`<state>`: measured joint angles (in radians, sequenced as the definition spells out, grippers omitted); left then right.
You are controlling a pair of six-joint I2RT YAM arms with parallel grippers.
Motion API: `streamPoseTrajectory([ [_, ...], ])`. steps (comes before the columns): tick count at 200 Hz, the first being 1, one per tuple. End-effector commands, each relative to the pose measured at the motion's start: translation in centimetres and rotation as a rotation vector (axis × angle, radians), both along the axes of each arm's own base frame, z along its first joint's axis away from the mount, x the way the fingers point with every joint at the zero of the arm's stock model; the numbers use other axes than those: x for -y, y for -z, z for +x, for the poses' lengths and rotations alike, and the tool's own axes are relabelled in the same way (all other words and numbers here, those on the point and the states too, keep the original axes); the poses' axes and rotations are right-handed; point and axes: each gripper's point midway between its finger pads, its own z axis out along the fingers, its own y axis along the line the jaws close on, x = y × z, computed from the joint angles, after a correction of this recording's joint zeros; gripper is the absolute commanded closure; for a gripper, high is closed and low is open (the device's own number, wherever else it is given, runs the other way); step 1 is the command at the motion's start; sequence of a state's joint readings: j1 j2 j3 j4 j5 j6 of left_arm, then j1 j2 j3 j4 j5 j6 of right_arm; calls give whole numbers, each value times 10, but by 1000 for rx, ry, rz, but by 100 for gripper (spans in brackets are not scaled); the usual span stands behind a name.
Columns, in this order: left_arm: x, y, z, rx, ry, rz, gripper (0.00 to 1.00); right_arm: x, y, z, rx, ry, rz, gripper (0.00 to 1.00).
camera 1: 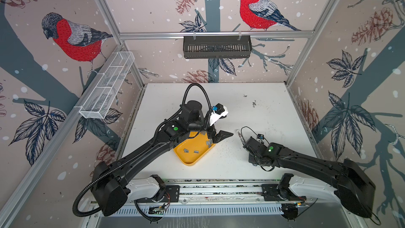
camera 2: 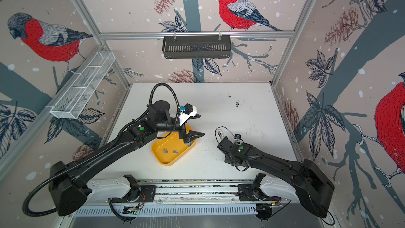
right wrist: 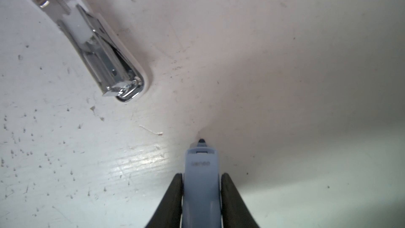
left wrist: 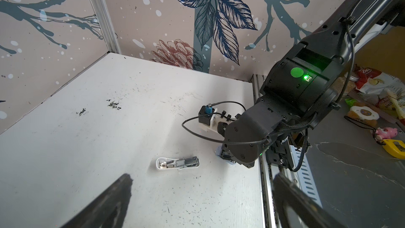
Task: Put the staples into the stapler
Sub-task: 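Carry the light-blue stapler toward the white stapler with the right gripper and release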
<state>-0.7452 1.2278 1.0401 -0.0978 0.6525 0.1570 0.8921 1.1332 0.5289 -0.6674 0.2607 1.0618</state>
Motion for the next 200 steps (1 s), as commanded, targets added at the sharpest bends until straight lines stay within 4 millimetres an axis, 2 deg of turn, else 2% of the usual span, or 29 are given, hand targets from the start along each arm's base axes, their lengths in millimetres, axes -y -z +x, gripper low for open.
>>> streamPoseTrajectory([
  [1, 1, -1, -1, 12, 10, 1, 1, -12, -6, 4, 33, -58, 16, 70],
  [28, -4, -2, 4, 13, -11, 6, 1, -34, -17, 10, 92, -154, 48, 75],
  [56, -25, -12, 24, 18, -100, -18, 1, -66, -29, 14, 139, -290, 121, 76],
  [79, -40, -19, 37, 45, -164, -35, 1, -80, -34, 17, 146, -364, 116, 75],
  [103, -52, -25, 45, 66, -226, -42, 1, -91, -36, 21, 145, -424, 70, 74],
  [155, -64, -28, 53, 77, -264, -48, 1, -109, -16, 26, 93, -492, -36, 73],
  [200, -63, -24, 55, 66, -259, -39, 1, -115, -16, 23, 104, -506, -20, 58],
])
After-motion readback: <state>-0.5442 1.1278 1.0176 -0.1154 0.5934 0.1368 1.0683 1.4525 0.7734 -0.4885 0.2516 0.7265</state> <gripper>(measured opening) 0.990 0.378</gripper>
